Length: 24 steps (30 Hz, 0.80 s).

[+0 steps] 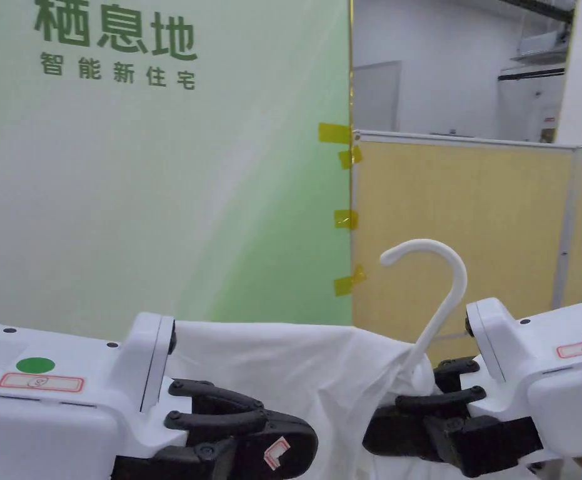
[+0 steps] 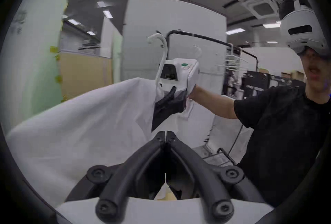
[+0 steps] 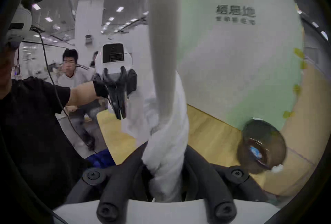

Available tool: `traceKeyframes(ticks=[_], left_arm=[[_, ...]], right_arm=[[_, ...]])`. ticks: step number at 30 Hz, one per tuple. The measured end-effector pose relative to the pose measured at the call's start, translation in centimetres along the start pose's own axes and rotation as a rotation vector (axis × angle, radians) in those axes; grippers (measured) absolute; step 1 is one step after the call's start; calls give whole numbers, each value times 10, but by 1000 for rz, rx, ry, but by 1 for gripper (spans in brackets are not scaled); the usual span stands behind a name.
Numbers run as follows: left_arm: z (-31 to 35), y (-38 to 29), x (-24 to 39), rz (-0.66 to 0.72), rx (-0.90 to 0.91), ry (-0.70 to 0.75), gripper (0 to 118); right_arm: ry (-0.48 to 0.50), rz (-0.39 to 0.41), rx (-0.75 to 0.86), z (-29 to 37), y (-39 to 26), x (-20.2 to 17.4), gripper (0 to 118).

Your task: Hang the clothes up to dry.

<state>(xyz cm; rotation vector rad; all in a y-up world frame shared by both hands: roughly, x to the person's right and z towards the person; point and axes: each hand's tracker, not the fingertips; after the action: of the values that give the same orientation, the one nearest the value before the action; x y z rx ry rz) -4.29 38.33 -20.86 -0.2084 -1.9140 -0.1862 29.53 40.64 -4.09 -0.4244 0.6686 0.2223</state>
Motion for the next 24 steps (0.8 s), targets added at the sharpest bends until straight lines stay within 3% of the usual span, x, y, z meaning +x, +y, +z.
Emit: traceKeyframes(ticks=[5, 6, 11, 16, 19, 24], left_arm=[[-73, 33, -16, -66, -2, -182, 1], [-92, 39, -17, -86, -2, -222, 1], [-194, 63, 1, -155, 4, -488, 1], [-281, 80, 50, -240, -16, -665, 1], [-311, 84, 74, -260, -17, -718, 1], [-337, 90, 114, -287, 44, -644, 1]], right_arm=[[-325, -104, -11, 105, -26, -49, 6], [-380, -157, -21, 129, -33, -64, 6], [-711, -316, -55, 221, -65, -160, 6], [-1029, -494, -122, 279, -91, -261, 6], [-1179, -575, -172, 294, -101, -300, 6], [-1437, -668, -169, 299, -92, -323, 6]])
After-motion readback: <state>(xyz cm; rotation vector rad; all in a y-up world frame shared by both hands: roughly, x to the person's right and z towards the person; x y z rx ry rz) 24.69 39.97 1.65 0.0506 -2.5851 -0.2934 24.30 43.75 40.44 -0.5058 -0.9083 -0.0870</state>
